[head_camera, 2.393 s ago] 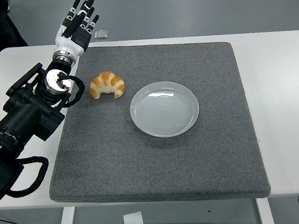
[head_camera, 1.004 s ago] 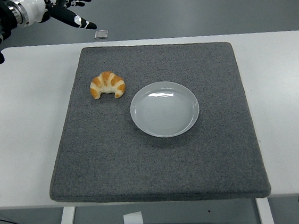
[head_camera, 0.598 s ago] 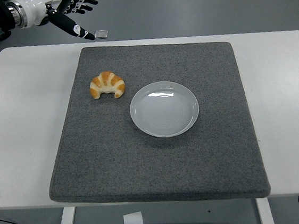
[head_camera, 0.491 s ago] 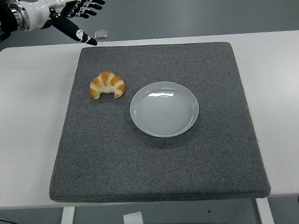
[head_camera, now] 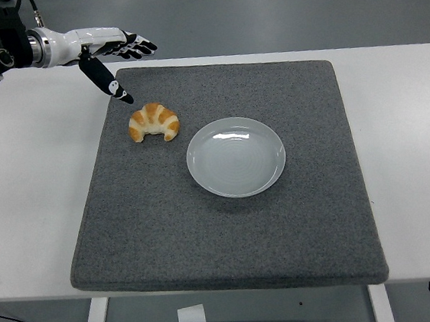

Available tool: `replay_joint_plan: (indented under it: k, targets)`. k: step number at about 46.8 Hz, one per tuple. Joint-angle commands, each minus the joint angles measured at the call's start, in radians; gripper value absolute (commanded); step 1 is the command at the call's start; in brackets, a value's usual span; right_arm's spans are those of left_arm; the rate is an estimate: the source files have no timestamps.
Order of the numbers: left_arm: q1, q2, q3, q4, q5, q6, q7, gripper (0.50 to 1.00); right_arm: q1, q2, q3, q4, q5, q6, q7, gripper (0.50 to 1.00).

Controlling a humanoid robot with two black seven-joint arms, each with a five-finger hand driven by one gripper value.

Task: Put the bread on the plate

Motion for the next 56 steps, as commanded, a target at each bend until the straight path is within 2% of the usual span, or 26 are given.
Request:
replay_joint_plan:
  k: [1,8,33,49,56]
  targets:
    - [0.005,-0.004,0.000,0.001,0.049,0.015,-0.010,1.000,0.000,0.000,0.000,0.000,0.000,0.000,0.000,0.932]
    - [0.029,-0.016,0.002,0.004,0.115,0.062,-0.011,1.000,0.000,0.000,0.000,0.002,0.000,0.000,0.000,0.932]
    - [0.123,-0.100,0.003,0.070,0.115,0.161,-0.010,1.000,0.000,0.000,0.000,0.000,0.000,0.000,0.000,0.932]
    - [0.158,-0.189,0.000,0.164,0.114,0.176,-0.010,0.999,0.000,0.000,0.000,0.000,0.000,0.000,0.000,0.932]
    - [0.163,-0.195,0.000,0.164,0.115,0.184,-0.010,0.999,0.000,0.000,0.000,0.000,0.000,0.000,0.000,0.932]
